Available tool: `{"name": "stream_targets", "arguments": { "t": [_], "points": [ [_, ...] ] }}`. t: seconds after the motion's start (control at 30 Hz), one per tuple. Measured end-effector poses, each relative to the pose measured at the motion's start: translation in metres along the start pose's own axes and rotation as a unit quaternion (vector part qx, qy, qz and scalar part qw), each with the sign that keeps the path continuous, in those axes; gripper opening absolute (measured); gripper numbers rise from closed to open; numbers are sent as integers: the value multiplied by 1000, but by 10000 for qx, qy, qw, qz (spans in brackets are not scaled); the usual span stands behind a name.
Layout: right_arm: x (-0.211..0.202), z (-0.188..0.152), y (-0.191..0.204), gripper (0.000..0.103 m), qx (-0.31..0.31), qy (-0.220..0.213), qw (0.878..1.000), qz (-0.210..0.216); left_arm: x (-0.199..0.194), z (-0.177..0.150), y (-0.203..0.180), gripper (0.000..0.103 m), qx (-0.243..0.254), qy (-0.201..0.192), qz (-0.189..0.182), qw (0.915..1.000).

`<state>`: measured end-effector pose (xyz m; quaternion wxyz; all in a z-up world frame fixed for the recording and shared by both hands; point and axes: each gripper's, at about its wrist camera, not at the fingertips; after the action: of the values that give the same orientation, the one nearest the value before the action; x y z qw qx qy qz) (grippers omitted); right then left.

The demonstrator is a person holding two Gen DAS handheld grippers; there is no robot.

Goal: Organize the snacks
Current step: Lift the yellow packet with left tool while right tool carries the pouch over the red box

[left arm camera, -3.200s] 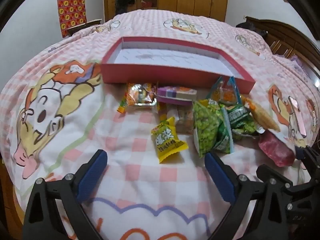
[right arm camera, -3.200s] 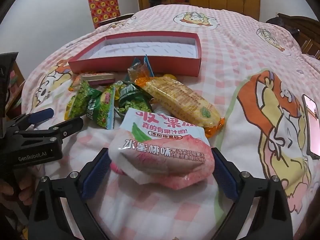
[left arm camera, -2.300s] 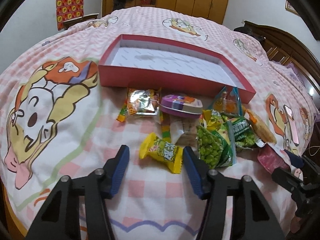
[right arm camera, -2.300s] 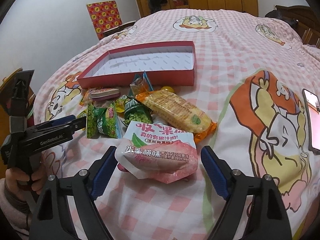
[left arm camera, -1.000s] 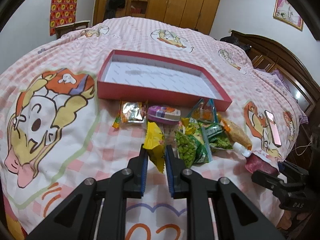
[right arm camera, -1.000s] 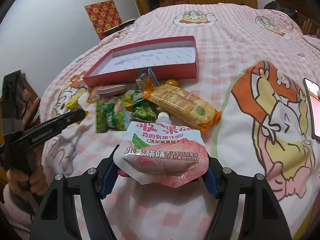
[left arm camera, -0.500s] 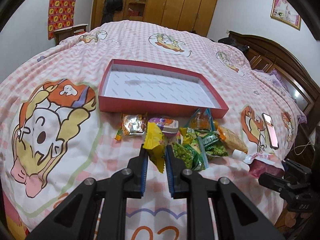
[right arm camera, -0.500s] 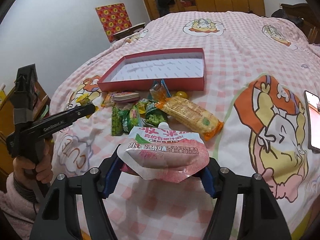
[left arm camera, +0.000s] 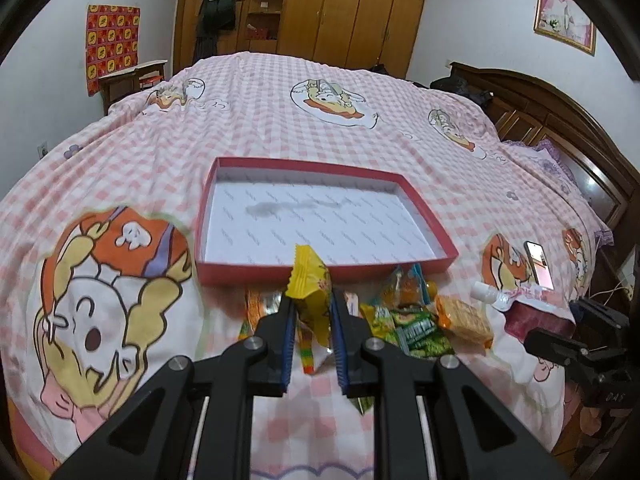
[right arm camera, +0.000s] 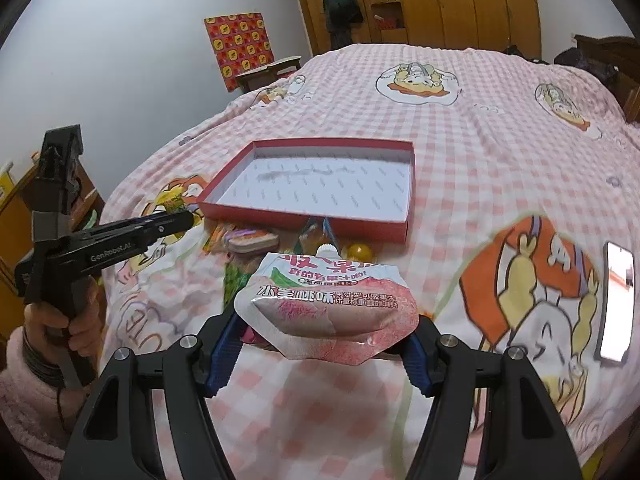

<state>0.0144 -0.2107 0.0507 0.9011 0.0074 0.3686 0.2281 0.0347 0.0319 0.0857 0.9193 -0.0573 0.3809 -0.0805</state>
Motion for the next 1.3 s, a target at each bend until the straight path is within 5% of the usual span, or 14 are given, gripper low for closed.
{"name": "stream_targets", "arguments": {
  "t": [0.9,1.3],
  "points": [
    [94,88,-10,69,-211,-293,9993,-90,97,62,30,17,48,225,285,9993],
    [156,102,-25,69,-147,-53,9996,-252,142,78,41,17,73,389,424,9983]
  ]
}}
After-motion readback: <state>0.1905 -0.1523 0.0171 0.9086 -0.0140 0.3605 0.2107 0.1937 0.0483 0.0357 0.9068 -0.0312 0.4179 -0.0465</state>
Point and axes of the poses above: each gripper's, at about its wrist camera, not at the fingertips, and x roughly the way its jaws point, y to its left, z to its top, and after that the axes turned 1 degree about -x, right-handed
